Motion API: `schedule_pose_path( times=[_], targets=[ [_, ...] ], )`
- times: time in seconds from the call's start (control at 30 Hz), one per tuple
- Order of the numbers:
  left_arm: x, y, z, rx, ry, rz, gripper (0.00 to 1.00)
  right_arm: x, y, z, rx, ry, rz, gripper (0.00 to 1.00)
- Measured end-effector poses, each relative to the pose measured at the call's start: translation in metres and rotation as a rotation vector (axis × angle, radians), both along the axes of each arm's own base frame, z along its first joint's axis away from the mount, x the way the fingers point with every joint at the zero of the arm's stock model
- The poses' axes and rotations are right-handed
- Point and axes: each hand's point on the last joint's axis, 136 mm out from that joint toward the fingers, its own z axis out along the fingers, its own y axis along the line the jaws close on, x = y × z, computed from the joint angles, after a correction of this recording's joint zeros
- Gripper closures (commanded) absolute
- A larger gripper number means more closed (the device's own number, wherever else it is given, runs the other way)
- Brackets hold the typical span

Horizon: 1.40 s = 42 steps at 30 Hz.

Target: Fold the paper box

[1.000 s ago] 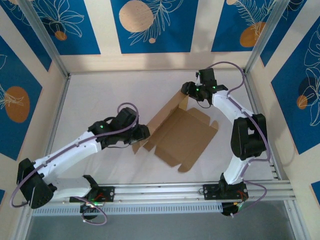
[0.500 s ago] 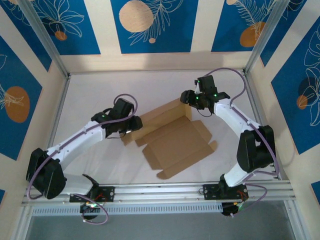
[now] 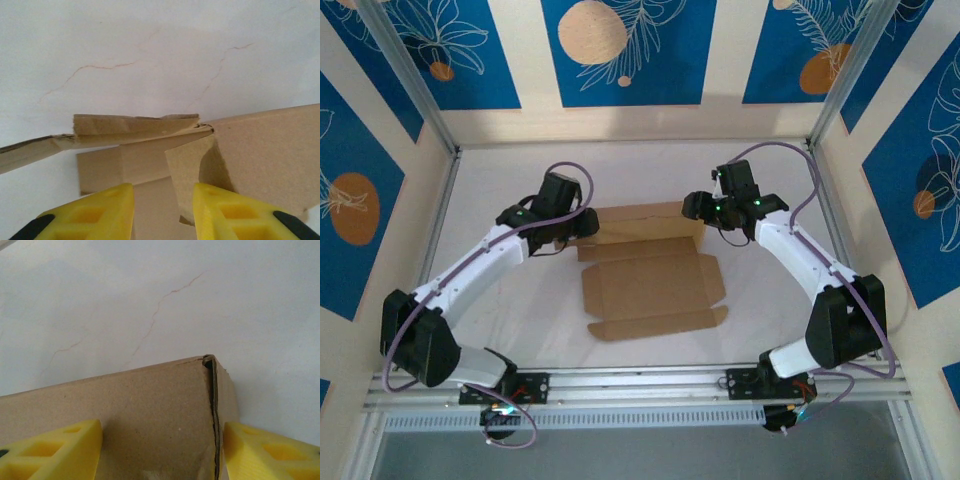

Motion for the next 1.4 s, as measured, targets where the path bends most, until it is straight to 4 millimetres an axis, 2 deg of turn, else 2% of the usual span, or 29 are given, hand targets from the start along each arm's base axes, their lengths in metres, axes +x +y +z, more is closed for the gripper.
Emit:
schedule_pose_path(
  times=[0.2,0.33,0.4,0.57,0.77,1.0,1.27,1.4],
  targets=[
    [-0.007,-0.005,0.04,-0.158,-0.053,-0.015,0.67,-0.006,0.009,-0.004,0.022,0.013,0.031,0.38],
    [-0.008,-0.004,0.046,-0.231,-0.026,-0.006,0.66,-0.008,0.012,-0.006,0.026,0.017,0.04,0.38],
    [-0.008,-0.003,0.046,-0.266,0.002,0.008,0.58,-0.009,0.014,-0.006,0.03,0.016,0.047,0.38],
    [-0.013,0.002,0.032,-0.31,0.082,0.065,0.5,-0.012,0.023,-0.006,0.028,0.011,0.071,0.38],
    [-0.017,0.016,0.018,-0.284,0.147,0.12,0.5,-0.016,0.031,-0.006,0.019,0.004,0.092,0.38],
    [-0.021,0.022,-0.007,-0.24,0.212,0.141,0.5,-0.017,0.033,-0.008,0.015,0.002,0.094,0.39],
    [-0.016,0.038,-0.013,-0.194,0.194,0.166,0.5,-0.016,0.034,-0.008,0.018,-0.005,0.097,0.39],
    [-0.01,0.04,-0.015,-0.192,0.184,0.165,0.51,-0.016,0.035,-0.008,0.018,-0.007,0.101,0.39]
  ],
)
